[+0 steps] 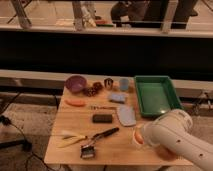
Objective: Place apple in paper cup
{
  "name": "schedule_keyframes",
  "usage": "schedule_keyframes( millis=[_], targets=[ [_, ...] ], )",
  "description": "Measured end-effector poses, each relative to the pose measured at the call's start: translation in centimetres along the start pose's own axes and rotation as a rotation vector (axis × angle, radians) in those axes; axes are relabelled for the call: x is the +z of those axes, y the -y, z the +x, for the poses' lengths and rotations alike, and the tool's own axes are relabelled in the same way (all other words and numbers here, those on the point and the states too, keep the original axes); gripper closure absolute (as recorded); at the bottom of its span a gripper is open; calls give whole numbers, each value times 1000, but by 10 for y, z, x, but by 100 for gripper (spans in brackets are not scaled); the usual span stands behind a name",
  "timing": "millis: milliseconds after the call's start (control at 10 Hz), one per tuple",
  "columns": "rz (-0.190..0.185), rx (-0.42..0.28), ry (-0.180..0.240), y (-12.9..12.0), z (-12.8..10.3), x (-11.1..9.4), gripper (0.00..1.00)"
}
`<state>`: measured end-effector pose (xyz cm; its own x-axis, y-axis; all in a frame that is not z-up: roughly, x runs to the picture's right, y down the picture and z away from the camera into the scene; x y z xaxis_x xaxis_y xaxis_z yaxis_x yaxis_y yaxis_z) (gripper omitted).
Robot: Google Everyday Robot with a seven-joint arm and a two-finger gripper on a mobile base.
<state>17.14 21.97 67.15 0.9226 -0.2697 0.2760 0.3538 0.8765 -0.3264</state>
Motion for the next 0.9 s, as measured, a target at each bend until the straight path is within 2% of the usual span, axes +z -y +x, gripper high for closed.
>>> schedule_keyframes(
  millis=[200, 300, 600, 900],
  targets=[
    [3, -3, 8, 5, -3, 0, 30],
    [4, -1, 10, 7, -3, 0, 25],
    [3, 2, 13, 11, -4, 1, 23],
    [3, 14, -12, 17, 3, 4, 23]
  ],
)
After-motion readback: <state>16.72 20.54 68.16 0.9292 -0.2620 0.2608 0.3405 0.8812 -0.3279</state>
